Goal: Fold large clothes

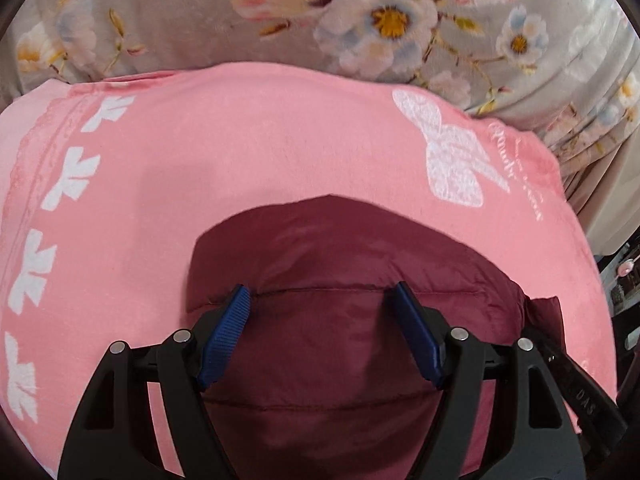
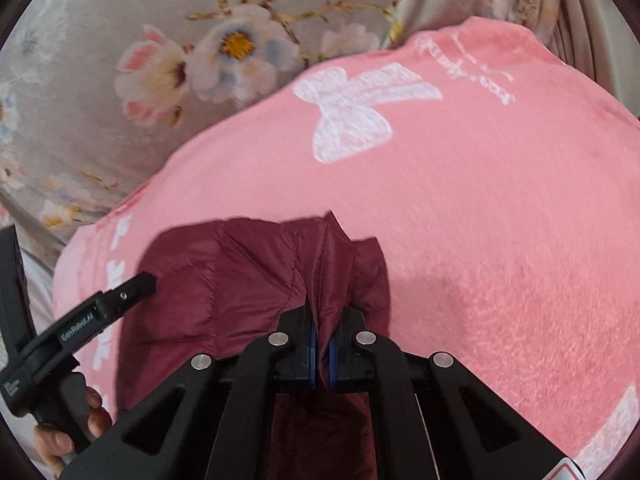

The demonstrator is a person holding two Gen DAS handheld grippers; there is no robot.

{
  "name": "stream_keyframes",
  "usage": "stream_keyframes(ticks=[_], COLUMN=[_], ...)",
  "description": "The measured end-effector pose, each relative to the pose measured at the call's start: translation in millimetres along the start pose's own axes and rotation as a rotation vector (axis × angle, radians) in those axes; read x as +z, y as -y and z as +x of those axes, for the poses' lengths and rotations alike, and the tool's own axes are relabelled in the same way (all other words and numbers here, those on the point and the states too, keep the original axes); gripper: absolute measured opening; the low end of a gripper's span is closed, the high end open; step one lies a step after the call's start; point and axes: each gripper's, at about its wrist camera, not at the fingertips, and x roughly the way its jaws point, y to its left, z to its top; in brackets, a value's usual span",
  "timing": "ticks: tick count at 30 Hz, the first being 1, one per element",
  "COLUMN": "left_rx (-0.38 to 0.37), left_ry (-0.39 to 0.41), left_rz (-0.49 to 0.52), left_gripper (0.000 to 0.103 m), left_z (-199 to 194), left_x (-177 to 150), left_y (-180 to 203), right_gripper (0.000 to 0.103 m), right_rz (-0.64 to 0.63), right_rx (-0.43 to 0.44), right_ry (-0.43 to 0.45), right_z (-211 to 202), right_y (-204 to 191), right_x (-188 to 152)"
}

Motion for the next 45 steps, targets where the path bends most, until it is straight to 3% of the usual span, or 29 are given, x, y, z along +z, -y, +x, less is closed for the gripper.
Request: stream_keyframes(ticks=[7, 22, 29, 33, 35, 38, 42, 45], left_rx=[0.102, 0.173, 0.191, 0.164, 0.135, 0.086, 0.088, 0.114], left_ry=[0.035, 0.104, 0.123, 0.117, 0.099, 0.09, 0.109, 0.103], left_rz=[0.048, 0.084, 0.093, 0.083, 0.074, 0.019, -0.066, -0.113], left_gripper=[0.08, 0.092, 0.094, 0.094, 0.094, 0.094, 0.094, 0.094], left_z=[21, 36, 39, 36, 30, 7, -9, -3], left_x=[-14, -26, -30, -29, -27, -15, 17, 42], left_y=[7, 11, 12, 8, 3, -20, -44, -50], right_gripper=[0.005, 0.006, 0.004, 0.005, 0.007, 0.024, 0.031, 0.041], right_rz=[-0.073, -0.119, -0.084, -0.027, 0.01, 0.049, 0.1, 0.139], right_rx=[-0.049, -0.084, -0.044, 0.043, 0.084, 0.07, 0.094, 0.046], right_ry=[0.034, 0.118, 0.12, 0.107, 0.066, 0.061, 0.092, 0.081], right_z=[23, 40, 40, 38, 32, 9, -5, 6], right_y=[-8, -9, -2, 11, 19, 22, 18, 7], right_x=[-18, -39, -39, -37, -33, -22, 3, 23])
